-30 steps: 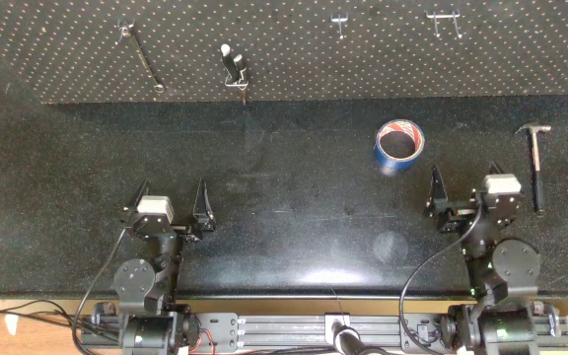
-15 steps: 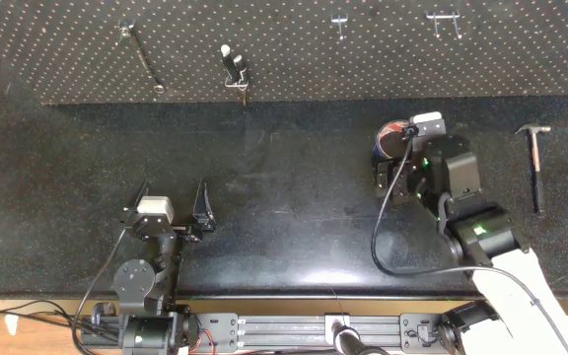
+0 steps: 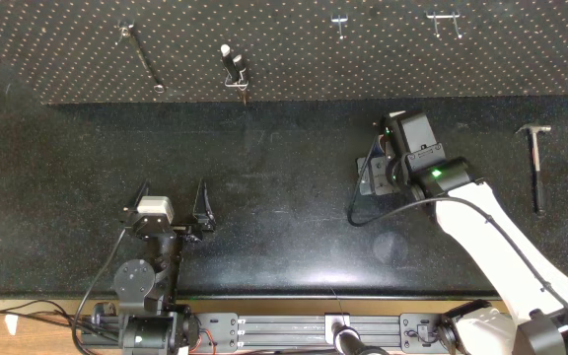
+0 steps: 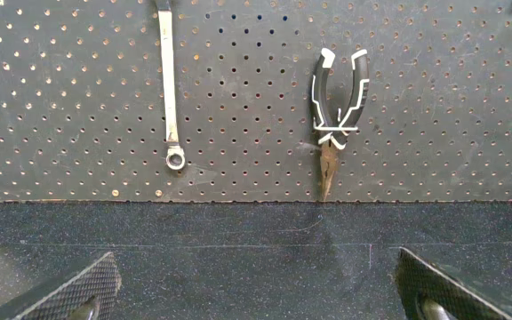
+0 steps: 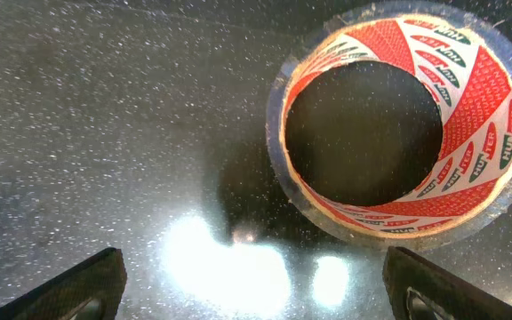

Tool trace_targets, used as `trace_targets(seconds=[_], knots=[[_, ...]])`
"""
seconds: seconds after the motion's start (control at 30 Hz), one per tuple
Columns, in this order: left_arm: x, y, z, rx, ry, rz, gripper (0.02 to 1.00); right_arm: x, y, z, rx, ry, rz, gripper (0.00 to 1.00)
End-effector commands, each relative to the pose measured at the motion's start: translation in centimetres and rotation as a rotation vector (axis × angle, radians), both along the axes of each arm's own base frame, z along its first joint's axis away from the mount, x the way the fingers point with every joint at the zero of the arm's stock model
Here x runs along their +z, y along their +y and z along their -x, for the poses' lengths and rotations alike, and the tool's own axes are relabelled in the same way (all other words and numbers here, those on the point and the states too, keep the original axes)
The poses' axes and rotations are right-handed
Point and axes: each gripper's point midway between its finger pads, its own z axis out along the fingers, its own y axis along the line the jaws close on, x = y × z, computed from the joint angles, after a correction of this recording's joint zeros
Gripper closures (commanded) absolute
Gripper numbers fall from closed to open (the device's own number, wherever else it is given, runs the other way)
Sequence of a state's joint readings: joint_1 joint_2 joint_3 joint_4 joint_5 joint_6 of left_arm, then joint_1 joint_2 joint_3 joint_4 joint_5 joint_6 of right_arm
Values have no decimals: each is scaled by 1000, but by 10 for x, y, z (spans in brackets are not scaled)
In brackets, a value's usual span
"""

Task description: Place Tools Onto Pegboard

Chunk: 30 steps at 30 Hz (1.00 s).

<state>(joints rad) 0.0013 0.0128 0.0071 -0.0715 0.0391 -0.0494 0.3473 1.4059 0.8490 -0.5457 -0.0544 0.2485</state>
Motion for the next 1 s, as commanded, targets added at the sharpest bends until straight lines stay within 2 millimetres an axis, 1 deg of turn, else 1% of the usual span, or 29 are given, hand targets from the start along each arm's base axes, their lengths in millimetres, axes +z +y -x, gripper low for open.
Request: trace_targets(seconds=[0.03,0.1,0.17,0.23,0.27,0.33,0.4,0.47,0.53,0.57,0.6,0.67,0.73,0.8,0.87,0.93,0.97,1.0], knots=[[0,-1,1,-10,-1,-2,23,14,8,-20,23,-81,-7,58],[0,-1,1,-10,-1,-2,20,16,6,-22,20,-90,3,56],[0,-1,1,-10,-1,-2,23,15,7,-30,29,-114,9,58],[0,-1,1,-10,-1,-2,23,12,10,-36,37,-104,17,58],[0,-1,1,-10,-1,-2,23,10,12,-42,53,-94,29,56],[0,-1,1,-10,-1,-2,23,-1,13,-46,60,-60,44,56],[0,-1,1,-10,-1,-2,23,-13,12,-41,62,-13,59,53],[0,-1,1,-10,-1,-2,23,-27,8,-32,64,49,80,56],[0,-1,1,-10,-1,-2,23,-30,7,-28,64,72,88,62],[0,-1,1,-10,-1,-2,23,-30,7,-28,65,72,88,347],[0,-1,1,-10,-1,-2,23,-30,7,-28,65,72,88,518],[0,-1,1,-10,-1,-2,23,-30,7,-28,65,72,88,757],[0,-1,1,-10,-1,-2,23,-30,7,-28,65,71,88,814],[0,-1,1,-10,-1,-1,23,-25,8,-30,64,53,81,921],[0,-1,1,-10,-1,-2,23,-14,9,-35,63,10,67,925],[0,-1,1,-10,-1,-2,23,5,12,-41,60,-54,46,925],[0,-1,1,-10,-1,-2,23,20,13,-46,59,-108,28,925],[0,-1,1,-10,-1,-2,23,40,16,-53,56,-182,3,925]])
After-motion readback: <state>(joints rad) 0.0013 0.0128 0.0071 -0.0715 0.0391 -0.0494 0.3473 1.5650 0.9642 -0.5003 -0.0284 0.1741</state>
